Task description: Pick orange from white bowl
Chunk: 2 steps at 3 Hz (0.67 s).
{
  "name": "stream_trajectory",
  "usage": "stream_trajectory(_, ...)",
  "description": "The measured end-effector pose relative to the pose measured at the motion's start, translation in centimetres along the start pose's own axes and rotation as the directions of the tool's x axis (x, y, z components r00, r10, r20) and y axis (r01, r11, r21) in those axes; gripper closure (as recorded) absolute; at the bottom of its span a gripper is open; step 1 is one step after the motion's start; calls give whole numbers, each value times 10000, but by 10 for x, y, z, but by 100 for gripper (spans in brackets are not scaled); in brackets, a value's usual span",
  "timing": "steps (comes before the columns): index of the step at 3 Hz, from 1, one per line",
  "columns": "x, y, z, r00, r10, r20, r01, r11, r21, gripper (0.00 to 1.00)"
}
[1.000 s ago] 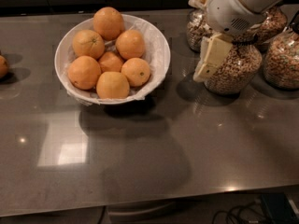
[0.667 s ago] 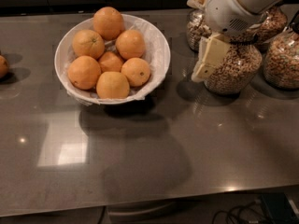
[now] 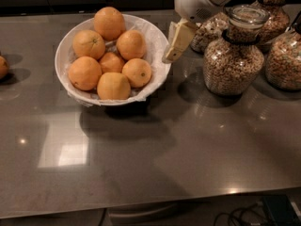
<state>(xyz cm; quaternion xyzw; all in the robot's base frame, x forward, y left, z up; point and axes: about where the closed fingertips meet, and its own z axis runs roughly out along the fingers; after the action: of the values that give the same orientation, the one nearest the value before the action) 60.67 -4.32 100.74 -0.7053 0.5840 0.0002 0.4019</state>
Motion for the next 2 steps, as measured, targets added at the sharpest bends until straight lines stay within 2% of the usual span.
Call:
stream_trajectory(1, -28, -23, 23, 9954, -548, 781, 536, 9984, 173, 0)
stream_trajectory(2, -38, -34, 48, 9869, -828, 1388, 833, 9965, 26, 0)
